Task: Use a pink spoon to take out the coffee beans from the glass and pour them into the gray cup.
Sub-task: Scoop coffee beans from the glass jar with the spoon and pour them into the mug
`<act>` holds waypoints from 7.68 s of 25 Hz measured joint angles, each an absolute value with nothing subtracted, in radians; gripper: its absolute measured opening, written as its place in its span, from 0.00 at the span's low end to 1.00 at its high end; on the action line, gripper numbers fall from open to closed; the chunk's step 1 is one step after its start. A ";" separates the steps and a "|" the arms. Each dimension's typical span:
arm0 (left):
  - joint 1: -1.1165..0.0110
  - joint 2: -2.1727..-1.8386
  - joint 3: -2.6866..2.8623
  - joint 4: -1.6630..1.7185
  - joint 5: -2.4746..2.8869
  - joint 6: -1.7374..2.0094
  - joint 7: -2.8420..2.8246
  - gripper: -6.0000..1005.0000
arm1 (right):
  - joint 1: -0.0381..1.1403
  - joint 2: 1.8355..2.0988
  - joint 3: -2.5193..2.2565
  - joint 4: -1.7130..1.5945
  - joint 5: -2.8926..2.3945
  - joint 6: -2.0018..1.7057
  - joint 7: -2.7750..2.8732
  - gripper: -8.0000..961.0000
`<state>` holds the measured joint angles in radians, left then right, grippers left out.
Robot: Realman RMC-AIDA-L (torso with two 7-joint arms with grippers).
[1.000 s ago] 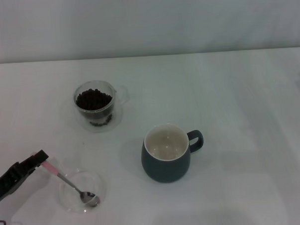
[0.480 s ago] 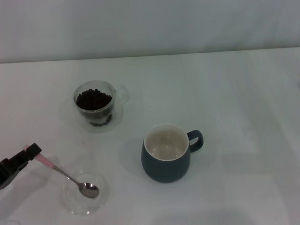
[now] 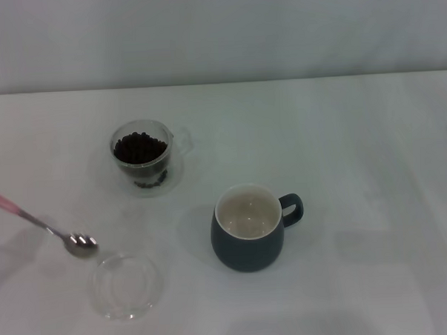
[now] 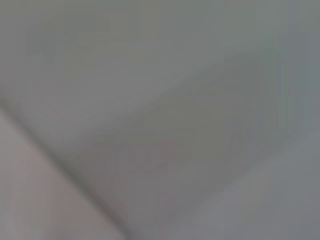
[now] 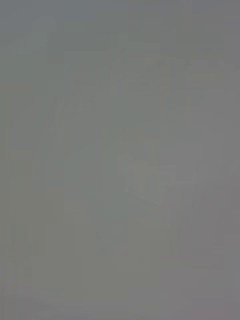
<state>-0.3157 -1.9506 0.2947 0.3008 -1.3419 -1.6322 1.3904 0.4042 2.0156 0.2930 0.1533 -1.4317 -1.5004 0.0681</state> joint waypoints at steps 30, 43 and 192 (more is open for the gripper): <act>-0.640 -2.007 0.361 0.357 -1.430 -1.196 1.517 0.14 | 0.396 2.016 0.293 0.177 -1.434 -1.502 0.120 0.88; -0.654 -2.037 0.386 0.333 -1.441 -1.154 1.622 0.14 | 0.398 2.016 0.295 0.176 -1.434 -1.502 0.120 0.88; -0.757 -2.071 0.993 0.416 -1.466 -1.156 1.226 0.14 | 0.350 2.016 0.261 0.228 -1.434 -1.498 0.176 0.88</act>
<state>-0.7574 -2.0714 0.9935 0.4162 -1.4658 -1.1559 1.2257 0.3504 2.0156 0.2606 0.2277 -1.4342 -1.4976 0.1758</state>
